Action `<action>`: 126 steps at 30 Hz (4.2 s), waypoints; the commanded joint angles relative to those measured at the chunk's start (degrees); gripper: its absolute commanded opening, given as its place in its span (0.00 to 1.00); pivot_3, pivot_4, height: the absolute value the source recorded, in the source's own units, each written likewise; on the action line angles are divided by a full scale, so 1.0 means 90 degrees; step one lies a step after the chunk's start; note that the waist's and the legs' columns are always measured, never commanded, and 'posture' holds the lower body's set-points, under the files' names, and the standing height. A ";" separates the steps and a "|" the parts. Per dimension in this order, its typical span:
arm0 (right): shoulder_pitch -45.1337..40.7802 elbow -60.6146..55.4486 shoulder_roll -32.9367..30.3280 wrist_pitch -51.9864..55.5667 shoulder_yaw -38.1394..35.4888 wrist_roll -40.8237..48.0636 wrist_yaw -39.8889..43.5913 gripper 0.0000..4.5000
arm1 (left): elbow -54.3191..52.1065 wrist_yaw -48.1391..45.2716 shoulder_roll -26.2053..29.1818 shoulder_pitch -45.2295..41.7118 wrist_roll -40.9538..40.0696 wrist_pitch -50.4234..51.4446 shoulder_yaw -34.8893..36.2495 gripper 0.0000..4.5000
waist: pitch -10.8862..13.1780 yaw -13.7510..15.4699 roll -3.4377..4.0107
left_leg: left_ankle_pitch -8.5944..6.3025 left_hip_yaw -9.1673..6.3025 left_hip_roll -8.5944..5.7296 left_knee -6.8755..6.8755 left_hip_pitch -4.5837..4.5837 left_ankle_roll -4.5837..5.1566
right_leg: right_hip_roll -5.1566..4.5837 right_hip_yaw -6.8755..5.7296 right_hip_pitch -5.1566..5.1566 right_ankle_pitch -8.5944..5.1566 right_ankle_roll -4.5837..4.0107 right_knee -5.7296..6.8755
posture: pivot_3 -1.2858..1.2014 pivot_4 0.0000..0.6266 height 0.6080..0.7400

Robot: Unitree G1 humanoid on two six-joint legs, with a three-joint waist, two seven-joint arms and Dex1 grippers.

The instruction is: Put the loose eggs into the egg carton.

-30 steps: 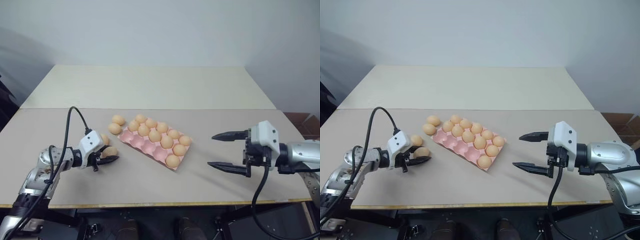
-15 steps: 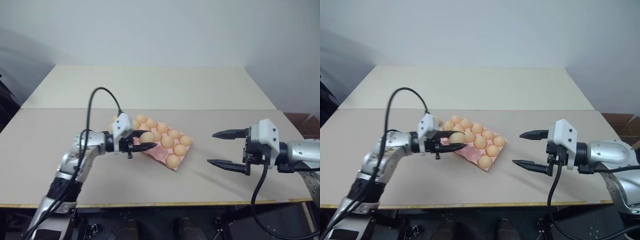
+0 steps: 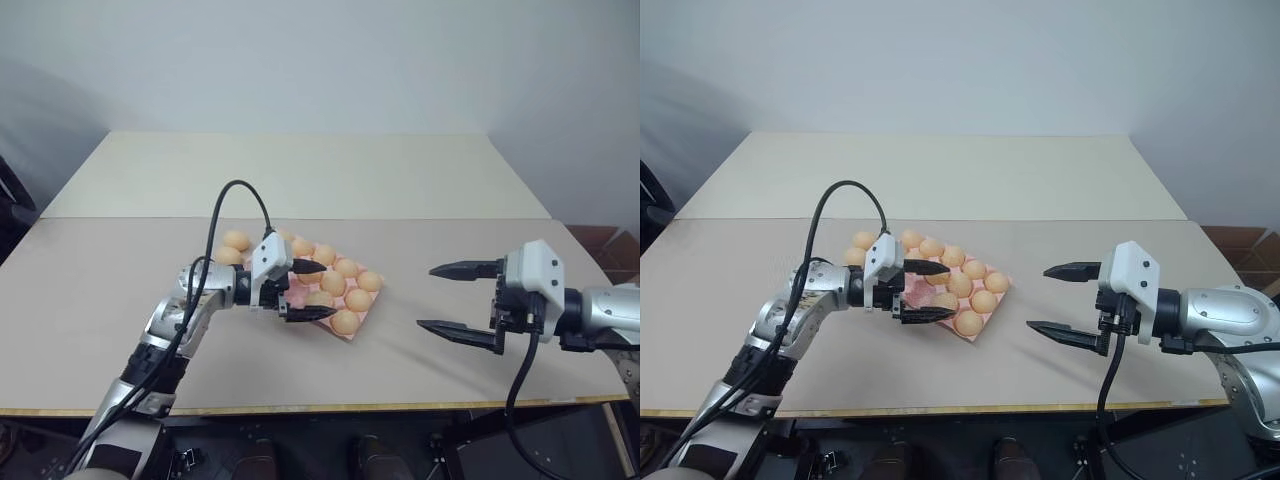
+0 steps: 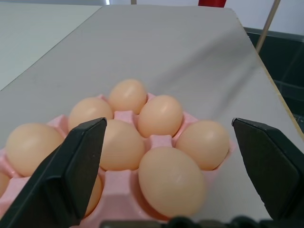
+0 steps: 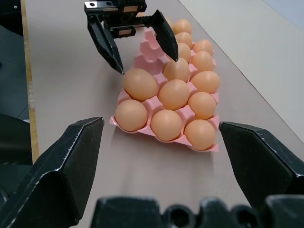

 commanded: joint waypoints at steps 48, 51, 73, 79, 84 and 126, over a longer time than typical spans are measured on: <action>-0.1277 0.0589 0.0132 0.0365 0.0036 0.0997 0.0550 1.00 | -0.0276 0.3211 0.1401 0.0923 0.0098 0.3166 0.1652 0.99 | -0.0001 -0.0020 -0.0003 | -0.0001 0.0010 0.0010 -0.0009 0.0008 -0.0001 | -0.0001 -0.0002 -0.0003 0.0001 -0.0003 0.0000 | 0.52 0.24 1.00; -0.1235 0.0554 0.0132 0.0389 -0.0006 0.1012 0.0505 1.00 | -0.0159 0.3289 0.1357 0.0861 0.0235 0.3326 0.1420 0.99 | -0.0001 -0.0007 -0.0004 | -0.0001 0.0010 0.0010 -0.0009 0.0008 -0.0001 | -0.0001 -0.0002 -0.0003 0.0001 -0.0004 0.0000 | 0.52 0.24 1.00; -0.1079 0.0459 0.0178 0.0360 -0.0075 0.0946 0.0276 1.00 | -0.1588 0.1835 0.1263 0.0327 -0.0587 0.2199 0.1369 0.40 | -0.0001 0.0037 -0.0006 | -0.0001 0.0010 0.0005 -0.0009 0.0003 -0.0001 | -0.0006 -0.0003 -0.0002 0.0001 -0.0006 -0.0005 | 0.52 0.24 1.00; -0.1006 0.0380 0.0222 0.0325 -0.0122 0.0922 0.0169 1.00 | -0.1170 0.1093 0.0789 -0.0090 -0.0468 0.1715 0.0499 0.40 | -0.0001 0.0023 -0.0006 | -0.0001 0.0009 0.0003 -0.0008 0.0006 0.0000 | -0.0004 -0.0002 0.0007 0.0002 -0.0005 -0.0006 | 0.52 0.24 1.00; -0.0789 0.0196 0.0202 0.0356 -0.0302 0.0978 0.0036 1.00 | -0.0622 0.0935 0.0507 -0.0375 -0.0229 0.1493 0.0098 0.40 | 0.0000 0.0006 -0.0007 | 0.0000 0.0005 0.0005 -0.0008 0.0008 0.0000 | 0.0002 0.0001 0.0006 0.0002 -0.0005 -0.0003 | 0.52 0.24 1.00; -0.1064 0.0763 0.0190 0.0147 -0.0126 0.0788 0.0598 1.00 | -0.2226 0.0951 0.2396 0.4121 -0.1276 0.1575 0.5119 1.00 | 0.0000 0.0009 -0.0006 | -0.0003 0.0017 0.0012 -0.0014 0.0009 -0.0002 | -0.0013 -0.0007 -0.0014 -0.0024 -0.0047 -0.0005 | 0.52 0.24 1.00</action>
